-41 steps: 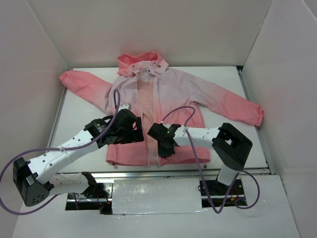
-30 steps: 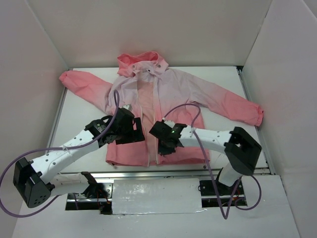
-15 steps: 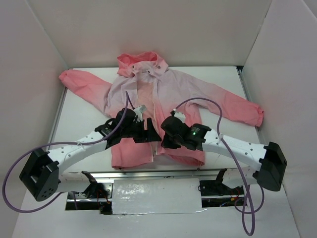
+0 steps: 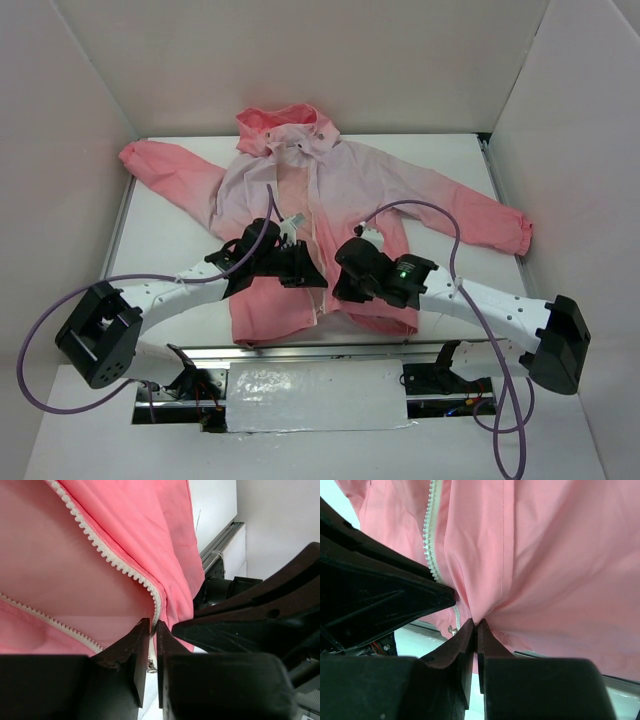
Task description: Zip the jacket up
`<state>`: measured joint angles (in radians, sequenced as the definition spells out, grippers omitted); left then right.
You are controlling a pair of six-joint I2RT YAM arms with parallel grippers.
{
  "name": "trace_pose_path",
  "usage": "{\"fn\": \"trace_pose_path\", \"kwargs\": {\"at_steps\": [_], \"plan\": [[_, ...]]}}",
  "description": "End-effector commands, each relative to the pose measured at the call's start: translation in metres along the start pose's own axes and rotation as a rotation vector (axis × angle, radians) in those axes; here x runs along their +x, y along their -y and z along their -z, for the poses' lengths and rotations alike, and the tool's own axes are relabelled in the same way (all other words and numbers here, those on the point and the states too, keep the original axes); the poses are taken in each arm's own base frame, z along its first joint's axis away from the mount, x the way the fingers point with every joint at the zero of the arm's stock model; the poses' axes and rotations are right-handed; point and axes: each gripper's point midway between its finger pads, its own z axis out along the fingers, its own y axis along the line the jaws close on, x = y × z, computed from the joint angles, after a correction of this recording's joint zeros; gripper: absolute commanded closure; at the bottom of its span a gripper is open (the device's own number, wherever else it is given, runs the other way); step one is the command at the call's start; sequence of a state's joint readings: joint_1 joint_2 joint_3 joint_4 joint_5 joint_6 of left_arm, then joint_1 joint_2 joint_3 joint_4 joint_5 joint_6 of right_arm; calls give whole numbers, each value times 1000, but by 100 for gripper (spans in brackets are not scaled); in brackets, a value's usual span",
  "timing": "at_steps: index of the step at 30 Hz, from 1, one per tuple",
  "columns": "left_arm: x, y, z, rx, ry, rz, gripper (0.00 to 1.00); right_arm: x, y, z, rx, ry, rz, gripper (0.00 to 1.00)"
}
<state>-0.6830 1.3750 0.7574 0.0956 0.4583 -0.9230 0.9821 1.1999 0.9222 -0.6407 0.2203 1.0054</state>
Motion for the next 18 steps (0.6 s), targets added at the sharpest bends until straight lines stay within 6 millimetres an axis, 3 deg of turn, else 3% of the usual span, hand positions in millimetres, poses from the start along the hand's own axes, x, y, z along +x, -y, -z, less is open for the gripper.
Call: {"fn": "trace_pose_path", "kwargs": {"at_steps": [1, 4, 6, 9, 13, 18], "plan": [[-10, 14, 1, 57, 25, -29, 77, -12, -1, 6, -39, 45, -30, 89], [-10, 18, -2, 88, 10, -23, 96, -19, -2, 8, -78, 52, -54, 81], [-11, 21, -4, 100, 2, -16, 100, -25, -2, 9, -112, 58, -68, 47], [-16, 35, -2, 137, -9, -27, 100, -39, 5, 13, -140, 87, -80, 19], [-30, 62, 11, 172, 8, -66, 100, -50, -10, 30, -281, 133, 50, 19], [-41, 83, 21, 219, 24, -88, 100, -41, -38, 46, -480, 64, 154, 22]]}}
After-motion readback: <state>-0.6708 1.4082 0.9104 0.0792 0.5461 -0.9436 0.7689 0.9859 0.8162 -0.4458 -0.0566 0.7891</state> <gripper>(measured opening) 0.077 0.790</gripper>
